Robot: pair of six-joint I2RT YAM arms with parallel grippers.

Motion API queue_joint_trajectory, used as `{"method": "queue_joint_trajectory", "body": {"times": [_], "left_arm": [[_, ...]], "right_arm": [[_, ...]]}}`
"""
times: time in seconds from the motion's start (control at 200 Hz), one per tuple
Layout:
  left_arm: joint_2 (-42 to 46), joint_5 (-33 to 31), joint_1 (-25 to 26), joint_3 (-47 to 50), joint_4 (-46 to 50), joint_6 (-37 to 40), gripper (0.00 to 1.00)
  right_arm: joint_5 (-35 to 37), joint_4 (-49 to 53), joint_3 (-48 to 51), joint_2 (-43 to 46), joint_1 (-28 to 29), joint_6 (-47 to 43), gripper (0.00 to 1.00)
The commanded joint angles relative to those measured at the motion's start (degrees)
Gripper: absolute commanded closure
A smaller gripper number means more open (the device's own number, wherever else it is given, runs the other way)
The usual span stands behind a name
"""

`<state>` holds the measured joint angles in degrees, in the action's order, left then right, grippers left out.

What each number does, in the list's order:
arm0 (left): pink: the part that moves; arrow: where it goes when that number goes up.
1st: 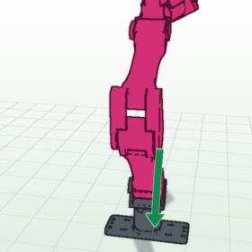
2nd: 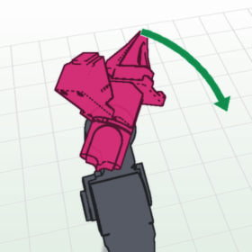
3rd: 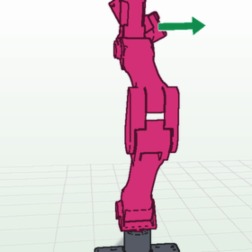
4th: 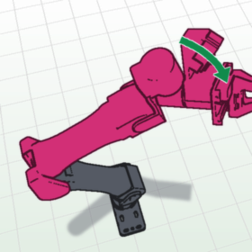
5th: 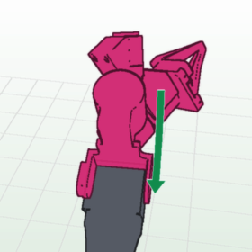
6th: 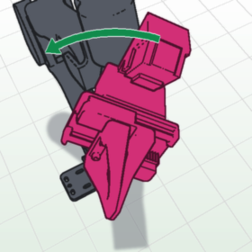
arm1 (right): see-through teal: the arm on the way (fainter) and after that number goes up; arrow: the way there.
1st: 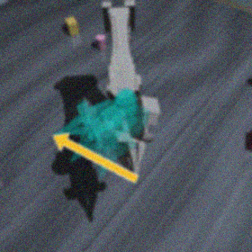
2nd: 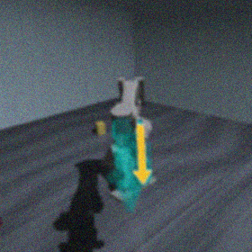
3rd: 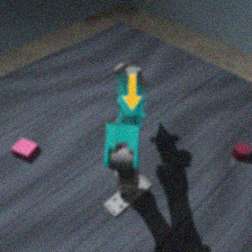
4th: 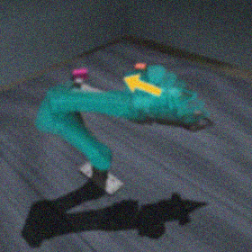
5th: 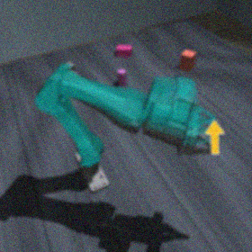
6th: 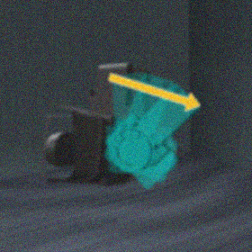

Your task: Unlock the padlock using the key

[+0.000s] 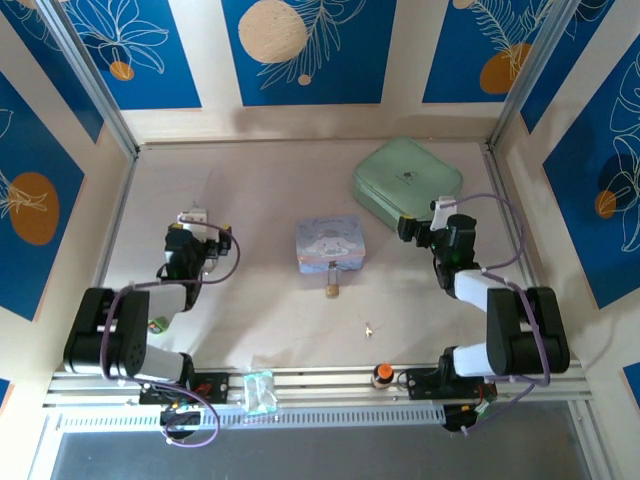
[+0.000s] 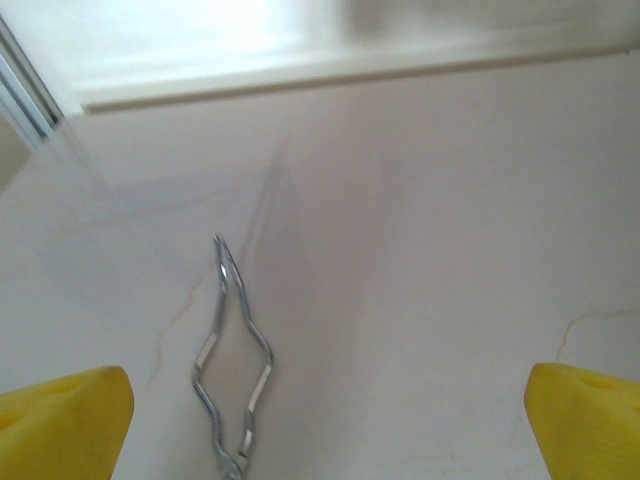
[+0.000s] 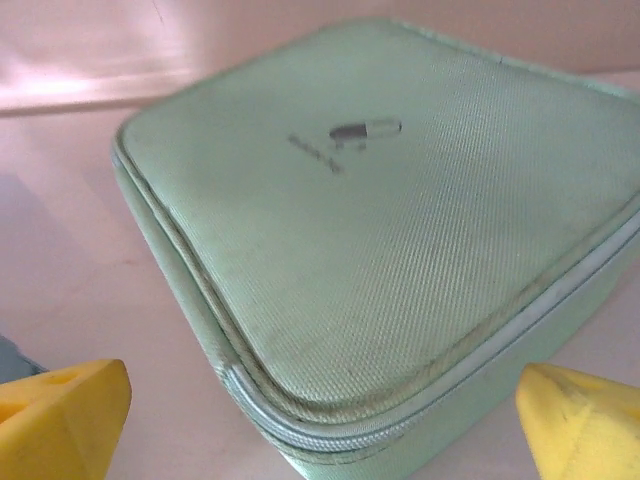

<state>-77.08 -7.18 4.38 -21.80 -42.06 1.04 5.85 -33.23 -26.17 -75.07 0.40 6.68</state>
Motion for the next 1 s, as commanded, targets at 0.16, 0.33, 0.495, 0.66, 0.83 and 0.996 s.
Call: {"method": "queue_joint_trajectory", "body": {"times": [0.16, 0.33, 0.495, 0.66, 0.83, 0.996], "left_arm": [[14.2, -0.1, -0.1, -6.5, 24.1, -24.4, 0.01], [18.6, 12.1, -0.1, -6.9, 34.1, -37.5, 0.00], [22.1, 19.5, 2.4, -7.7, 44.0, -40.7, 0.00], [27.1, 18.7, 10.4, -7.1, 49.8, -41.6, 0.00], [27.9, 13.3, 24.0, -6.2, 50.2, -45.0, 0.01], [26.5, 9.4, 34.0, -4.7, 46.9, -48.7, 0.00]], "right_arm": [[-5.4, 30.2, -7.7, 12.9, -1.3, 14.2, 0.01], [-15.8, 46.4, -12.6, 18.4, -2.4, 16.5, 0.01], [-19.6, 59.3, -15.1, 21.2, 1.7, 18.3, 0.01], [-14.7, 71.2, -16.9, 18.4, 12.6, 20.8, 0.00], [-7.4, 76.3, -15.2, 17.3, 24.6, 24.9, 0.09], [-5.4, 75.3, -11.6, 13.1, 34.2, 31.2, 0.34]]}}
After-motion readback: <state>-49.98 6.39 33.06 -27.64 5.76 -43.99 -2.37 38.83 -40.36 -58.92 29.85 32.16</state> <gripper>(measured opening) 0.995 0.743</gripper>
